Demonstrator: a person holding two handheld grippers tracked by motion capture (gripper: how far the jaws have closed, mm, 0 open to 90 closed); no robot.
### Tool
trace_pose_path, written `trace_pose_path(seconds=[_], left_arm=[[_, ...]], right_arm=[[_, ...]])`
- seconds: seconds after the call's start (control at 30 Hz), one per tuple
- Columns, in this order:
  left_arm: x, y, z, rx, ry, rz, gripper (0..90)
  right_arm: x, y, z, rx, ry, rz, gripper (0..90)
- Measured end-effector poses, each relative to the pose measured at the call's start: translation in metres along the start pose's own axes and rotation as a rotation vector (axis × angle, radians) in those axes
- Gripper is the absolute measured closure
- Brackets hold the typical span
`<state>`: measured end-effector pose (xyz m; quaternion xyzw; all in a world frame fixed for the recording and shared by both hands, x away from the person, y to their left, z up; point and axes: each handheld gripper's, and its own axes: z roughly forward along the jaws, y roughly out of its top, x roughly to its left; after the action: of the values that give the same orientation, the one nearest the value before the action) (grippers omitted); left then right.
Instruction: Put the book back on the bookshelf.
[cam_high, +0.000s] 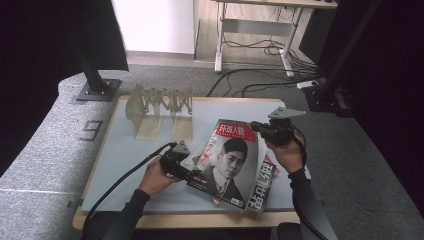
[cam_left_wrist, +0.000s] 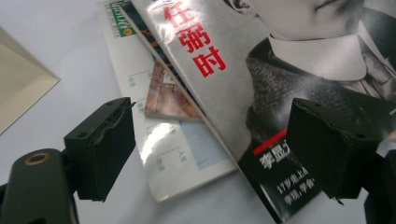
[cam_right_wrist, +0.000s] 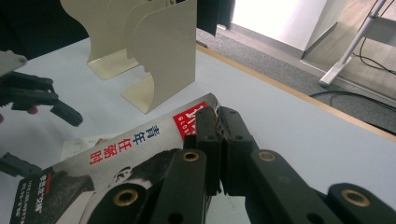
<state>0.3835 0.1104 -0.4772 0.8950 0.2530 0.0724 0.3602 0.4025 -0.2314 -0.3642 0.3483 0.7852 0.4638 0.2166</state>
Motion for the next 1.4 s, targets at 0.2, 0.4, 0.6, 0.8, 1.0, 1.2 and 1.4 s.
trace_pose_path(seconds=[0.2,0.4,0.6,0.8,1.0,1.2,1.4], left_arm=[[-0.002,0.003,0.014,0.026,-0.016,0.007,16.4],[-0.003,0.001,0.021,0.043,-0.022,0.011,16.7],[-0.005,0.001,0.021,0.034,-0.022,0.016,17.7],[-0.005,0.001,0.021,0.032,-0.022,0.012,17.8],[-0.005,0.0,0.021,0.03,-0.021,0.014,17.9],[-0.006,0.0,0.021,0.029,-0.025,0.015,17.9],[-0.006,0.0,0.021,0.027,-0.023,0.016,17.9]], right_arm=[[0.0,-0.001,0.003,0.009,0.003,-0.003,86.4],[-0.007,-0.013,0.013,0.049,-0.011,0.006,86.3],[-0.021,-0.033,0.028,0.099,-0.039,0.037,86.1],[-0.038,-0.056,0.038,0.153,-0.075,0.095,85.4],[-0.055,-0.078,0.049,0.202,-0.108,0.156,82.8],[-0.068,-0.098,0.056,0.237,-0.113,0.218,76.5],[-0.076,-0.11,0.057,0.277,-0.101,0.262,54.0]])
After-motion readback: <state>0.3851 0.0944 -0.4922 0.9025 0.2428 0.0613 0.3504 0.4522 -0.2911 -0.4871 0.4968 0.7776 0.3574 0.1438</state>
